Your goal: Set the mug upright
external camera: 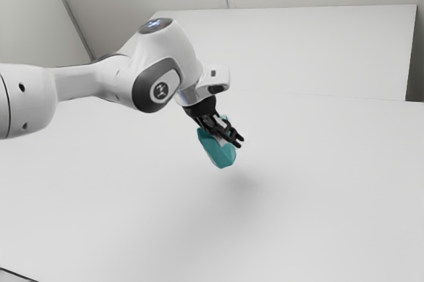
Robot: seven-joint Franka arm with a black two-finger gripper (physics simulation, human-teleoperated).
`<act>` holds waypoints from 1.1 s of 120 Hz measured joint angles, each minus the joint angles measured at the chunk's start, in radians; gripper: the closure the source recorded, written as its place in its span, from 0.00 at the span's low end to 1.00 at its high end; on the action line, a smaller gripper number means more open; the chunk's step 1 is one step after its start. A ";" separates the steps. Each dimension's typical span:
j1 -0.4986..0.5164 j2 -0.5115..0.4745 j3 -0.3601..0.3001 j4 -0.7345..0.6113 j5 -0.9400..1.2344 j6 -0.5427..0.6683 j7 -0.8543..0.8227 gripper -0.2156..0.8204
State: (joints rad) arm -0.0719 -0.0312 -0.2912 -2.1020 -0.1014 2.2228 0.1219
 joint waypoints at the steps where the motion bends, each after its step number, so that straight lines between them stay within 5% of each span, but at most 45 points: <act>1: -0.002 -0.001 0.004 -0.002 0.005 -0.001 -0.002 0.97; 46: 0.072 -0.025 0.082 -0.113 0.105 0.061 -0.067 0.97; 132: 0.062 -0.029 0.104 -0.278 0.188 0.322 -0.098 0.97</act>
State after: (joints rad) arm -0.0096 -0.0606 -0.1869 -2.3796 0.0871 2.5452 0.0241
